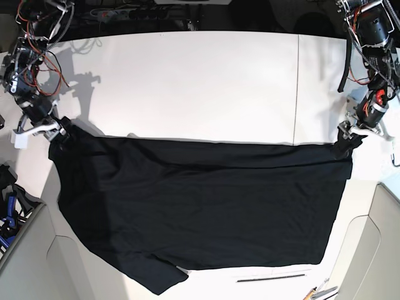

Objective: Fold the T-shirt properly
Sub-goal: 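Lift the shoulder corners with both grippers and drag the shirt toward the arms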

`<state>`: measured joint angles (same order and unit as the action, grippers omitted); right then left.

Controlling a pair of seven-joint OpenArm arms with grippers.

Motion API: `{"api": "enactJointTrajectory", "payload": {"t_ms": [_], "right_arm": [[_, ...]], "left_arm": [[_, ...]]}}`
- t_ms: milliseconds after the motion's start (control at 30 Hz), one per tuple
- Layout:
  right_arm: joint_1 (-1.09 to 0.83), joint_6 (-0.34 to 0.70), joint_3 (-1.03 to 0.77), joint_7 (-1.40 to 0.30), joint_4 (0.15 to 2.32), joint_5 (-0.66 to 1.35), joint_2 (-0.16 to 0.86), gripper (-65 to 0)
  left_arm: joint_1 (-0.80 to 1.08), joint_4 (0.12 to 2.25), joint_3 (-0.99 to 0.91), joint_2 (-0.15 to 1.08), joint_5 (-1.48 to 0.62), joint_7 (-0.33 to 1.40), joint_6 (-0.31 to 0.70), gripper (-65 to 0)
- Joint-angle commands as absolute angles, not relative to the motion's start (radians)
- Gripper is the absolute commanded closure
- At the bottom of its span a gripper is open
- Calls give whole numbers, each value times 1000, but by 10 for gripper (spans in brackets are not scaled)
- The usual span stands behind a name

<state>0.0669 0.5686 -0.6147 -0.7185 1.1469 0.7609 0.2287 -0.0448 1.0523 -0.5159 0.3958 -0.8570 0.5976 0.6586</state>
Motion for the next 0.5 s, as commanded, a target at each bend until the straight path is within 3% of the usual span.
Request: {"api": "enactJointTrajectory", "payload": {"t_ms": [0, 100, 167, 200, 333, 367, 467], "right_arm": [[87, 572, -608, -714, 1157, 762, 237, -365], [104, 572, -595, -715, 1157, 755, 229, -359], [111, 572, -593, -715, 1157, 754, 231, -288], [112, 572, -593, -715, 1157, 755, 233, -229], [113, 573, -593, -715, 1157, 740, 233, 0], [113, 573, -593, -715, 1158, 739, 233, 0], [113, 587, -593, -729, 1171, 744, 233, 0]], "left_arm": [[-68, 1065, -508, 410, -847, 603, 647, -447], [-95, 1065, -502, 410, -817, 603, 619, -446], [-109, 1065, -503, 411, -810, 603, 614, -424], [-115, 1065, -503, 410, -806, 604, 614, -371], [-119, 1065, -503, 413, -804, 601, 614, -33], [-119, 1065, -503, 414, -804, 603, 615, 0], [-119, 1072, -503, 420, -803, 608, 661, 0]]}}
